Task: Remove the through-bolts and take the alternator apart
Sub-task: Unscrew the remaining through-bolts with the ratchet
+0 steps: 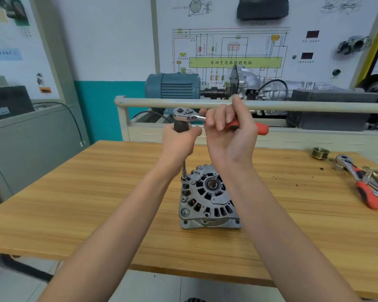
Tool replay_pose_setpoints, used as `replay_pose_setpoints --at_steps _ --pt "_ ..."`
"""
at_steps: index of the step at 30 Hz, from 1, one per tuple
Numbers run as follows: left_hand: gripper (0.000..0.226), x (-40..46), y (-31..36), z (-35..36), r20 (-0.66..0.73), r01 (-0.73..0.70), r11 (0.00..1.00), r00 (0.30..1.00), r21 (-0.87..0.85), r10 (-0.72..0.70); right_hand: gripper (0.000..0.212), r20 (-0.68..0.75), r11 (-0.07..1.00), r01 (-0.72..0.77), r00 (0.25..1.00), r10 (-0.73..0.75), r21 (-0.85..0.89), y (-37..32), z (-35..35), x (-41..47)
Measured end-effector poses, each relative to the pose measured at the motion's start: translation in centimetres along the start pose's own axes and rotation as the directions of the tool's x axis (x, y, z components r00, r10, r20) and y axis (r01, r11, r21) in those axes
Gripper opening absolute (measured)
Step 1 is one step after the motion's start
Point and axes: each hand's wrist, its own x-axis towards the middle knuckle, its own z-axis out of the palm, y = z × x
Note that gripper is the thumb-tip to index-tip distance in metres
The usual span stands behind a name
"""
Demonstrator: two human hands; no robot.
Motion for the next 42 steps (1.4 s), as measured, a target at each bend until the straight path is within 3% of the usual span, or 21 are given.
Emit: replay_pose_setpoints --at_steps 3,5,6,8,10,13,15,19,22,24,30,34,37,40,42 --pt "0.034 -0.1 0.0 0.2 -0.067 0.013 0.999 0.998 -0.038 -0.016 0.016 0.256 0.959 0.09 0.967 -0.018 -0.27 -0.2 -1.7 -0.5" --pt "0.035 -0.3 -0.1 0.2 -0.085 0.007 0.998 0.996 -0.07 -0.013 0.046 0.321 0.825 0.116 0.944 0.082 -0.553 -0.2 -4.0 -0.4" --pt "0.035 -0.3 -0.1 0.2 -0.094 -0.006 0.997 0.996 -0.076 -0.002 0.053 0.266 0.7 0.069 0.947 0.177 -0.711 -0.1 -5.1 -0.4" --pt "0.035 -0.5 -0.1 0.4 -0.109 -0.025 0.996 0.994 -0.08 0.017 0.049 0.081 0.324 -0.041 0.932 0.353 -0.945 0.5 -6.8 -0.8" --pt "0.036 -0.6 -0.2 0.6 -0.113 -0.04 0.996 0.993 -0.082 0.031 0.041 -0.055 -0.016 -0.054 0.867 0.495 -0.998 1.8 -8.5 -1.2" --pt "0.036 -0.7 -0.5 0.8 -0.116 -0.06 0.996 0.992 -0.061 0.053 0.037 0.007 -0.269 0.172 0.853 0.522 -0.948 4.0 -9.7 -1.6" --pt "0.036 -0.6 -0.6 0.9 -0.142 -0.056 0.997 0.989 -0.056 0.047 0.035 0.04 -0.306 0.217 0.869 0.494 -0.927 4.7 -9.9 -1.5" --pt "0.044 -0.9 0.7 0.7 -0.144 -0.111 0.99 0.985 -0.082 0.099 0.032 0.081 -0.277 0.224 0.89 0.448 -0.934 5.1 -10.6 -1.5" --pt "0.034 0.7 4.3 0.2 -0.18 -0.263 0.962 0.952 -0.068 0.248 0.031 0.097 -0.268 0.227 0.901 0.422 -0.936 5.1 -10.7 -1.5" --pt "0.028 1.8 6.1 -0.4 -0.213 -0.236 0.97 0.952 -0.059 0.219 0.031 0.079 -0.291 0.225 0.895 0.439 -0.93 5.2 -10.5 -1.7" --pt "0.034 2.4 2.6 -1.7 -0.223 0.006 1.0 0.975 -0.027 -0.012 0.028 0.055 -0.301 0.204 0.898 0.437 -0.931 4.8 -9.4 -1.7" --pt "0.019 2.3 -1.5 -3.5 -0.206 0.172 0.983 0.966 0.062 -0.156 0.025 0.048 -0.34 0.249 0.862 0.504 -0.907 4.7 -8.5 -1.0" --pt "0.035 2.3 -4.6 -4.9 -0.017 0.308 0.943 0.95 -0.124 -0.312 0.02 0.057 -0.301 0.282 0.809 0.586 -0.911 4.6 -8.2 -0.1" --pt "0.051 2.6 -7.2 -6.1 0.203 0.546 0.794 0.838 -0.267 -0.507 0.016 0.077 -0.251 0.303 0.765 0.639 -0.919 4.5 -8.3 0.7" --pt "0.049 2.6 -8.7 -6.7 0.311 0.647 0.688 0.762 -0.329 -0.568 0.014 0.094 -0.208 0.297 0.751 0.654 -0.932 4.6 -8.5 0.9"
